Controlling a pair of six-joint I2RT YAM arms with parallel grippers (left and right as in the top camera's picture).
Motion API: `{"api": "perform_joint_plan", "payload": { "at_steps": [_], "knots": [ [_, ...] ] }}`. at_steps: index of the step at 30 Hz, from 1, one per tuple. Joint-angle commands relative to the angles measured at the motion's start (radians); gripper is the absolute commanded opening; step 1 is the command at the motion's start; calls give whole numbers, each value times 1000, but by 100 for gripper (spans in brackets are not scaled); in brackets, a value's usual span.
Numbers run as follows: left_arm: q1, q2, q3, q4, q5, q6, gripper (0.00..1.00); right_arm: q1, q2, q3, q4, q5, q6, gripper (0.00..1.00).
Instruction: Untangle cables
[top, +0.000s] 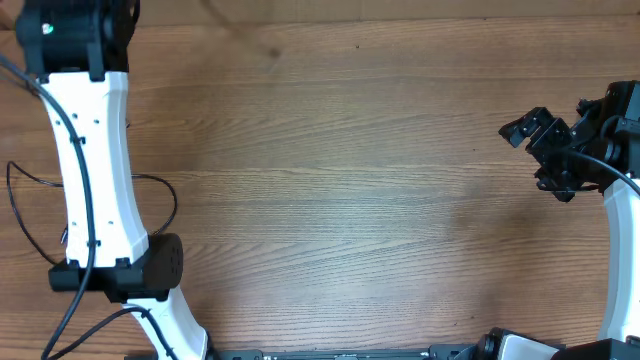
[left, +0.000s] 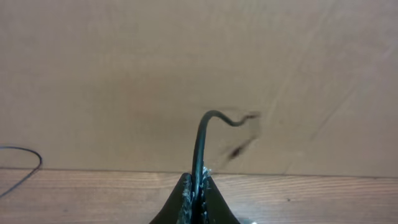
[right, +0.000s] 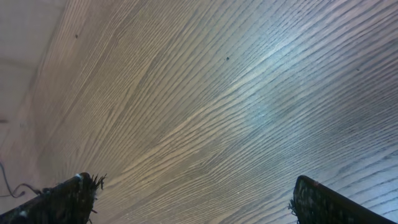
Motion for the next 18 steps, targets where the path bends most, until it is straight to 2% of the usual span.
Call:
{"api": "perform_joint_plan", "payload": {
  "at_steps": [1,10,18],
  "knots": [
    [4,39,-6,-29,11,-15,4,-2,3,8,4,10,-4,100],
    [5,79,-10,5,10,4,4,-2,3,8,4,10,-4,100],
    [5,220,-12,288,-45,3,4,-2,3,8,4,10,-4,100]
  ]
}}
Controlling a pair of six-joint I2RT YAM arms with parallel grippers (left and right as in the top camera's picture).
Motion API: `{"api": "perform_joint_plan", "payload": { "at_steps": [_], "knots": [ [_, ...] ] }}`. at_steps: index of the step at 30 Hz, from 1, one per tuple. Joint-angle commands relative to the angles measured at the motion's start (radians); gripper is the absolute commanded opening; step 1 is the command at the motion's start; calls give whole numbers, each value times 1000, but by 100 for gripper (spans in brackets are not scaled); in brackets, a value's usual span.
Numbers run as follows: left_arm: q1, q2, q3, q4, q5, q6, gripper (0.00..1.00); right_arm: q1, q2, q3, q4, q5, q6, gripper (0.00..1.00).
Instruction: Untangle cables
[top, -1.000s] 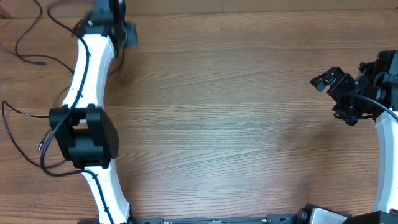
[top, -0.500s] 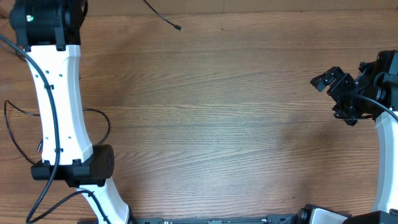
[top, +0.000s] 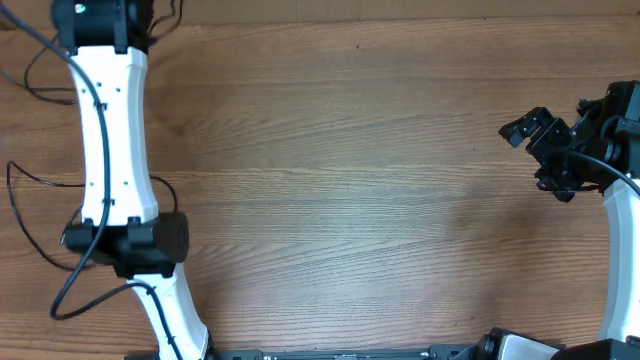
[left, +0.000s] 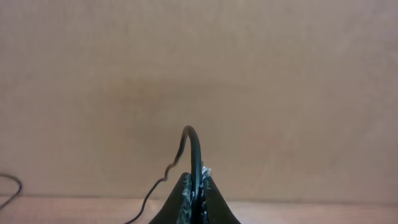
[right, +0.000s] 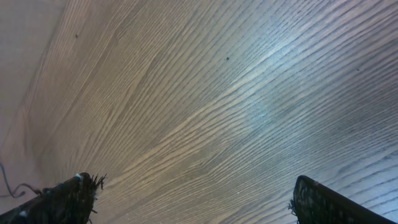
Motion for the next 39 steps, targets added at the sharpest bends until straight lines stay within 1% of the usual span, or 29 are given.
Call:
{"api": "perform_joint_plan", "payload": {
  "at_steps": [1,4,7,9,10,11,12,13,15,19,27,31,32,34,36,37,38,39],
  "knots": [
    [5,89,-6,95,-25,3,4,-2,3,8,3,11,-4,100],
    [5,167,-6,179,-68,3,4,-2,3,8,3,11,-4,100],
    [5,246,-6,198,-155,3,4,-2,3,8,3,10,-4,100],
    [5,292,-6,144,-209,3,4,-2,3,8,3,10,-4,100],
    [5,310,-6,89,-220,4,4,-2,3,8,3,11,-4,100],
    [5,330,-6,-29,-248,4,4,-2,3,8,3,11,-4,100],
    [5,338,-6,-73,-263,4,4,-2,3,8,3,11,-4,100],
    [6,343,-8,-154,-290,4,4,-2,3,8,3,10,-4,100],
    [10,348,-15,-267,-321,3,4,-2,3,8,3,10,-4,100],
    [18,355,-51,-455,-320,-7,4,-2,3,8,3,11,-4,100],
    [24,355,-151,-618,-327,-9,4,-2,3,8,3,11,-4,100],
    [56,355,-152,-671,-428,-57,4,-2,3,8,3,10,-4,100],
    [74,355,-152,-688,-465,-57,4,-2,3,8,3,10,-4,100],
    [101,354,-151,-692,-488,-57,4,-2,3,8,3,11,-4,100],
    [117,354,-150,-688,-461,-57,4,-2,3,8,3,10,-4,100],
    [121,354,-150,-684,-426,-57,10,-2,3,8,3,10,-4,100],
    [122,354,-150,-679,-400,-56,13,-2,3,8,3,11,-4,100],
    [122,354,-150,-668,-363,-53,14,-2,3,8,3,11,-4,100]
  ]
}}
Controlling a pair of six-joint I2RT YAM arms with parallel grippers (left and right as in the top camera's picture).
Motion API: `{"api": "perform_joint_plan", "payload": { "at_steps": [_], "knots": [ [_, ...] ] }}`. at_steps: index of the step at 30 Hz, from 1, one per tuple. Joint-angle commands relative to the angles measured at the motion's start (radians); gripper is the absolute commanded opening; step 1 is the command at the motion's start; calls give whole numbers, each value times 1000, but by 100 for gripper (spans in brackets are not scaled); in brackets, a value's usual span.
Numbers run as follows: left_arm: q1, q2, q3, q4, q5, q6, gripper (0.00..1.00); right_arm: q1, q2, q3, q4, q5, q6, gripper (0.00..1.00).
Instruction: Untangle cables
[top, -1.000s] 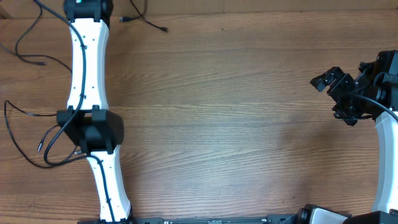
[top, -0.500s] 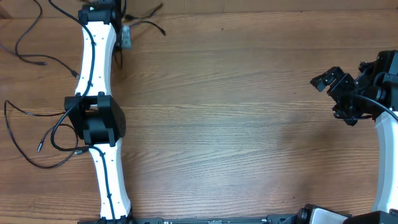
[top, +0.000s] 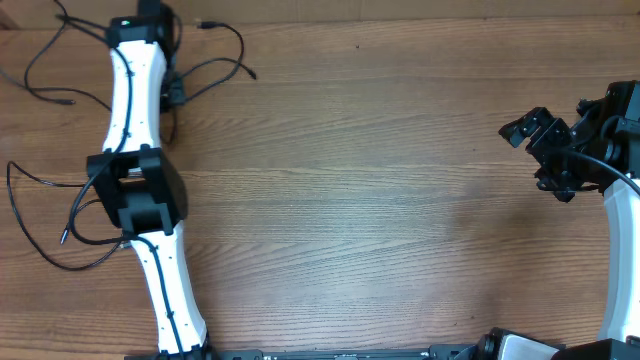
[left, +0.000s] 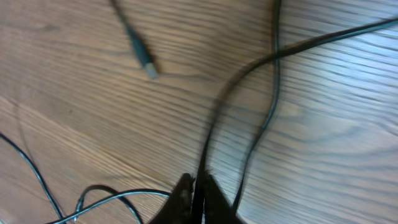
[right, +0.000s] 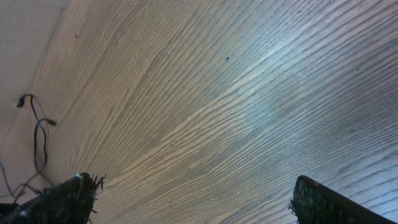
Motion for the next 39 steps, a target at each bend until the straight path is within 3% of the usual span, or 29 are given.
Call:
{"api": "perform_joint_plan", "payload": {
  "at_steps": [1,3,8,11,15,17,24,33,34,36,38,39],
  "knots": [
    [8,5,-3,24,81,-11,14,-2,3,8,4,10,-4,100],
    [7,5,-3,74,171,-11,8,-2,3,8,4,10,-4,100],
    [1,5,-5,211,395,-51,4,-2,3,8,4,11,-4,100],
    [-6,9,-8,278,407,-138,4,-2,3,8,4,11,-4,100],
    [-19,9,-54,352,401,-154,4,-2,3,8,4,11,-4,100],
    [-23,9,-91,374,377,-167,4,-2,3,8,4,11,-4,100],
    [-24,9,-334,452,43,-390,4,-2,3,8,4,11,-4,100],
    [-23,1,-385,444,-35,-372,4,-2,3,8,4,11,-4,100],
    [-23,-9,-341,404,-30,-326,19,-2,3,8,4,10,-4,100],
    [-26,-22,-276,350,-19,-266,68,-2,3,8,4,11,-4,100],
    [-29,-39,-188,291,10,-203,100,-2,3,8,4,11,-4,100],
    [-31,-51,-139,259,30,-185,100,-2,3,8,4,11,-4,100]
  ]
}}
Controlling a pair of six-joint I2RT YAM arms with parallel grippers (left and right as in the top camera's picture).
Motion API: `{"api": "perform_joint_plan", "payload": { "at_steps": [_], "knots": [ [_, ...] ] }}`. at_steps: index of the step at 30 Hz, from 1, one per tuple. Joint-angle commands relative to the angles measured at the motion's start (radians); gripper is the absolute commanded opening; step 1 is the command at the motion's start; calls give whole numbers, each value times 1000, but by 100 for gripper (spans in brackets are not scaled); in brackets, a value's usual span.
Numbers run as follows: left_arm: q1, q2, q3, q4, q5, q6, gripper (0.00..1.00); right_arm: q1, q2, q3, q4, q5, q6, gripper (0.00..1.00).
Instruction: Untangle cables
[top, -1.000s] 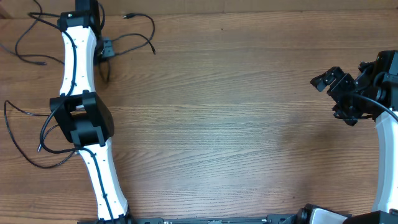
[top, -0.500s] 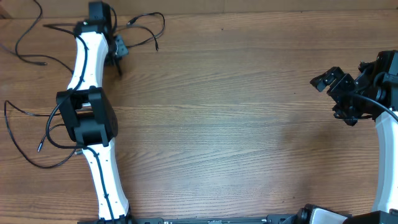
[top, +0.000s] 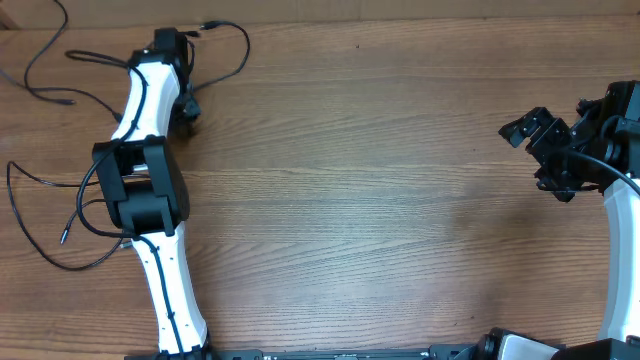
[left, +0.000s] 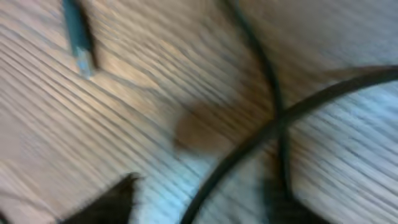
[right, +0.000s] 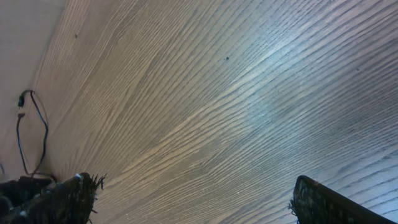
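Observation:
Thin black cables lie at the table's far left. One cable (top: 245, 48) loops from a plug (top: 207, 25) down to my left gripper (top: 186, 108). In the blurred left wrist view that gripper (left: 199, 202) is open and close to the wood. A cable (left: 249, 146) runs between its fingers and a second cable (left: 273, 81) crosses it. A plug (left: 78, 37) lies at the upper left. My right gripper (top: 530, 155) stands open at the far right, and its wrist view shows the gripper (right: 193, 199) with only bare wood between the fingers.
More loose cable (top: 35, 55) curls at the top left corner. Another cable (top: 20, 215) loops near the left edge beside the left arm's base. The table's far edge runs just beyond the left gripper. A distant cable (right: 28, 124) shows in the right wrist view.
My left gripper was shut on a cable just above the table. It is now open and closer to the wood, with the cable lying between its fingers. The right arm has not moved.
My left gripper was shut on a cable and raised past the table's far left corner, and was still so at the second moment. Then it held the cable low over the table among the other cables. Now it is open. The right gripper stayed open.

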Motion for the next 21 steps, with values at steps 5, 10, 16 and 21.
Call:
{"api": "perform_joint_plan", "payload": {
  "at_steps": [5,10,16,21],
  "knots": [
    [-6,-128,343,-168,128,103,100,-2,2,8,4,10,-4,100],
    [2,-291,406,-264,226,140,100,-2,2,8,4,10,-4,100],
    [13,-506,406,-333,278,188,100,-2,2,8,4,10,-4,100],
    [42,-640,406,-387,306,189,100,-2,2,8,4,10,-4,100]
  ]
}}
